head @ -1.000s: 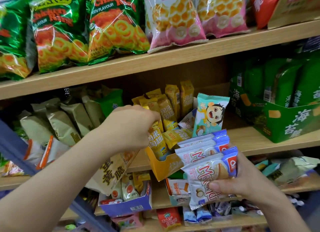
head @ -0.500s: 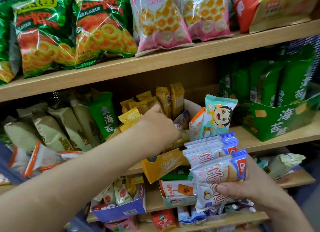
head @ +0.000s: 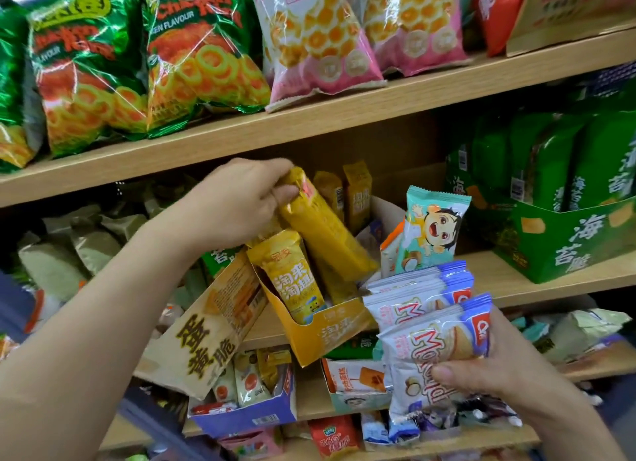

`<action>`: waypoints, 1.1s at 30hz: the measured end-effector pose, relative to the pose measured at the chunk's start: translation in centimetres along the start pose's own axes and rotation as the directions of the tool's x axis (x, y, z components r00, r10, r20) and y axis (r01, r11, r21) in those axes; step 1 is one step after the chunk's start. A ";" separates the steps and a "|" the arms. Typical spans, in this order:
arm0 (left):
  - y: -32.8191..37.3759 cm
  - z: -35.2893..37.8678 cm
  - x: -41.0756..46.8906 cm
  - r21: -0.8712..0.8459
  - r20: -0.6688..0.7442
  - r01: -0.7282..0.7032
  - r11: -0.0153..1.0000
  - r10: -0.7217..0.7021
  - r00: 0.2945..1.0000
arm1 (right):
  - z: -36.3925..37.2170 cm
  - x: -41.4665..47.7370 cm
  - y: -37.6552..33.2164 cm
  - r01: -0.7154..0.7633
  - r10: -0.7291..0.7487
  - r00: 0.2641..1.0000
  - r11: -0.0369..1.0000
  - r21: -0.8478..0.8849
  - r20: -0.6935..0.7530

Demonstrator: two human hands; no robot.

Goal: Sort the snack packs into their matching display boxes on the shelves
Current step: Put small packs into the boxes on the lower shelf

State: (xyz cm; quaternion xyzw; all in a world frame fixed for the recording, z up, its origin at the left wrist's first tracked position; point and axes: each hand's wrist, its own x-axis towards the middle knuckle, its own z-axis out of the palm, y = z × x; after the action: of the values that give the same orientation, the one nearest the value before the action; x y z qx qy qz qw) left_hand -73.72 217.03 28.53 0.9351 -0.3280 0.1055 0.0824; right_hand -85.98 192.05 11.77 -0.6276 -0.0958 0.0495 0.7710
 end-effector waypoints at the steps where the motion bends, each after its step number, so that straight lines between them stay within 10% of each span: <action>1: -0.1 0.1 0.1 0.008 0.066 0.003 1.000 -0.004 0.998 | 0.1 0.2 0.0 0.000 0.000 1.000 1.000 0.005 0.014; 8: 0.4 0.9 0.6 0.014 0.202 0.096 0.995 -0.097 0.974 | 0.2 0.6 0.1 0.029 -0.029 1.000 1.000 -0.004 0.012; 14: 1.1 0.1 0.5 -0.302 0.200 0.139 0.943 -0.079 0.977 | -0.5 0.8 0.6 0.019 -0.019 0.999 1.000 -0.015 0.026; 22: 0.3 1.9 -0.3 -0.098 -0.065 -0.053 0.994 0.047 0.997 | -0.6 0.9 0.9 -0.016 0.018 0.999 0.998 -0.065 0.032; 29: 2.5 4.6 0.4 0.487 0.168 -0.108 0.867 0.028 0.985 | -1.3 -0.3 2.0 0.020 -0.026 0.989 0.999 -0.042 -0.144; 33: 3.4 5.7 0.0 0.488 -0.036 -0.219 0.845 0.270 0.962 | -1.0 -0.9 1.9 0.063 -0.067 0.980 0.998 -0.027 -0.188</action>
State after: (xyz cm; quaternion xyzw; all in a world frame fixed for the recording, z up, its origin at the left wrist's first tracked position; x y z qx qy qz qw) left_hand -75.03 213.14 23.27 0.8700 -0.4033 0.2411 -0.1492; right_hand -86.61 191.28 9.65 -0.6340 -0.0432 -0.0364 0.7712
